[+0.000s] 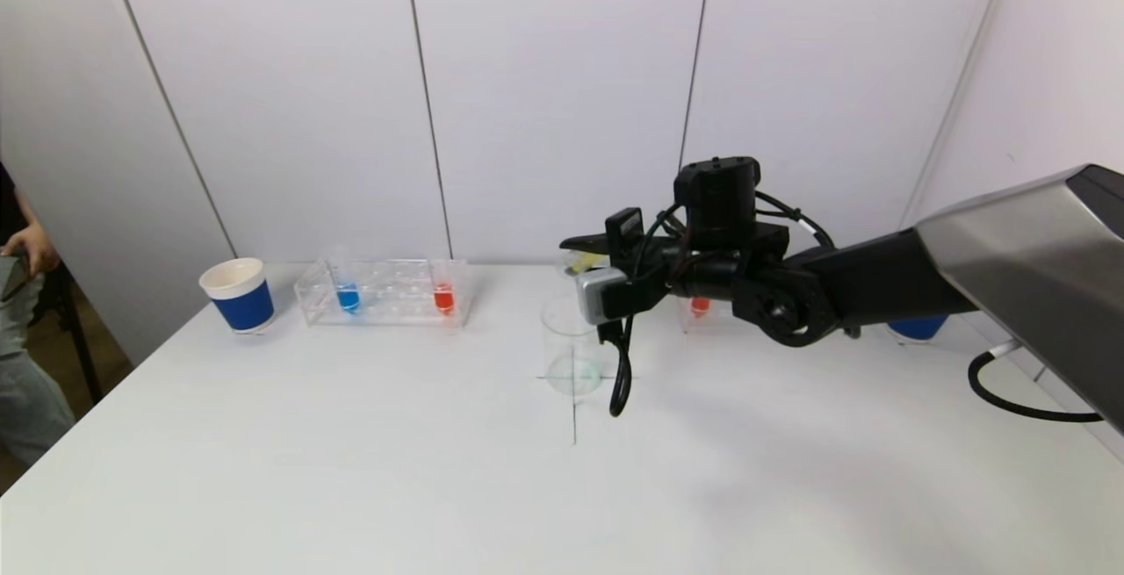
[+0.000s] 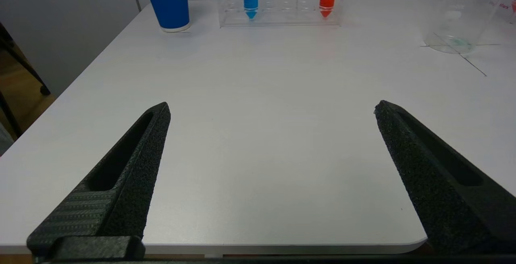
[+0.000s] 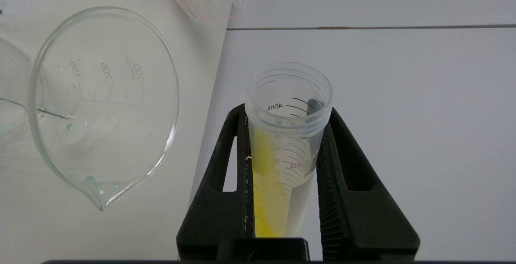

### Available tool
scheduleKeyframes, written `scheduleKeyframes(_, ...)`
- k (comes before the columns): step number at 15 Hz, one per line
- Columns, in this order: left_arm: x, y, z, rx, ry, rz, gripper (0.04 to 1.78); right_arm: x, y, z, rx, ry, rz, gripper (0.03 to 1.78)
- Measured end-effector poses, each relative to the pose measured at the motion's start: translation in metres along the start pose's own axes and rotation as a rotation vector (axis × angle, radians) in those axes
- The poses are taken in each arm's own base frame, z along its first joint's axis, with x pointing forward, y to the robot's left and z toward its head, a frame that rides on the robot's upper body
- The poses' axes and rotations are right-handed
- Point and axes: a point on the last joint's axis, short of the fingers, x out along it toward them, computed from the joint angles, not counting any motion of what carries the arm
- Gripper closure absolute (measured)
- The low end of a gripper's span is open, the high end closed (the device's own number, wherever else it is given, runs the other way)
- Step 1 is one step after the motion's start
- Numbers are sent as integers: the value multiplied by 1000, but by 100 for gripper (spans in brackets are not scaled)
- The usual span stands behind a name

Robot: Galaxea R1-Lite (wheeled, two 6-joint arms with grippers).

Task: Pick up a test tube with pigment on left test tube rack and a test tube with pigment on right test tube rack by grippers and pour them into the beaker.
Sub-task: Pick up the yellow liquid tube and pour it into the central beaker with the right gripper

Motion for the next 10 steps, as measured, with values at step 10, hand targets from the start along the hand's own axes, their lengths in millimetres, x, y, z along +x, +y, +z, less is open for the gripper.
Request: scheduleKeyframes(10, 0, 0, 0, 0, 0, 0, 5, 4, 7, -12, -50, -42, -37, 131)
